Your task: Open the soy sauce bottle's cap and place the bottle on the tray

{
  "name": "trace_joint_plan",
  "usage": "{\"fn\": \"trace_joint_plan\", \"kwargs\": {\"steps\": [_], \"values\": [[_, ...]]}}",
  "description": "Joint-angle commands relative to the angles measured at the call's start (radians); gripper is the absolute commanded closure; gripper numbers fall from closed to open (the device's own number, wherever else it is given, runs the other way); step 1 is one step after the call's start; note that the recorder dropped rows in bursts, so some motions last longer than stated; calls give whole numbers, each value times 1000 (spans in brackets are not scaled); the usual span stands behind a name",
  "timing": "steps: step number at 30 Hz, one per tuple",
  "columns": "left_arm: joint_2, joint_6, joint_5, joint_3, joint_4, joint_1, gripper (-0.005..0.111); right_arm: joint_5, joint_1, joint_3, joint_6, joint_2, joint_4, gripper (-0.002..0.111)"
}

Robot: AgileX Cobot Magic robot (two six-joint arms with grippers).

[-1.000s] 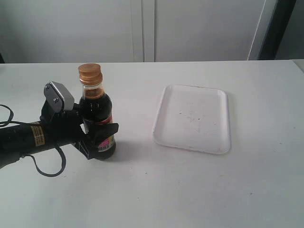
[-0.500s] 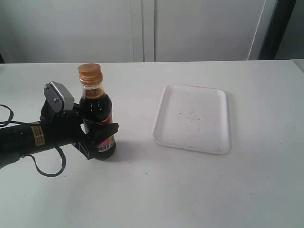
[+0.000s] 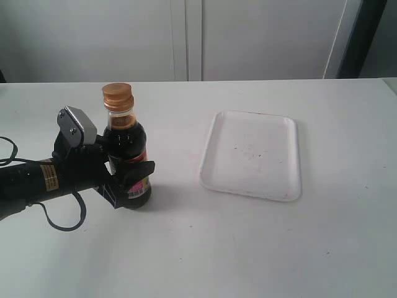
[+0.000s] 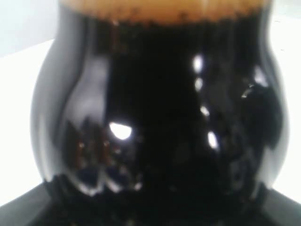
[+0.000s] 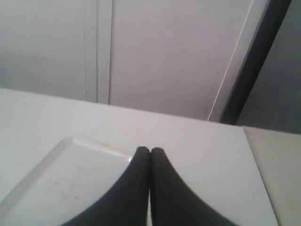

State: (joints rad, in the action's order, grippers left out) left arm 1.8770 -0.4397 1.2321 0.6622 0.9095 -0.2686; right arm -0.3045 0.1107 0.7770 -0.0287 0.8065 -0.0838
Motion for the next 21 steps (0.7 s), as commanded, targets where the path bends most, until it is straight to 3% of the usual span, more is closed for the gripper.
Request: {"fn": "trace_joint_plan", "kwargs": {"steps": [1,11,21], "values": [[1,-1,-11,1,36,-4,106,-118,-2,53,-174,99,142,108],[1,-1,-11,1,38,-4,106,-364,-2,133,-689,310,660,108],[1,-1,-11,1,40,-4,106,-538,-2,145,-1078,459,1130,108]]}}
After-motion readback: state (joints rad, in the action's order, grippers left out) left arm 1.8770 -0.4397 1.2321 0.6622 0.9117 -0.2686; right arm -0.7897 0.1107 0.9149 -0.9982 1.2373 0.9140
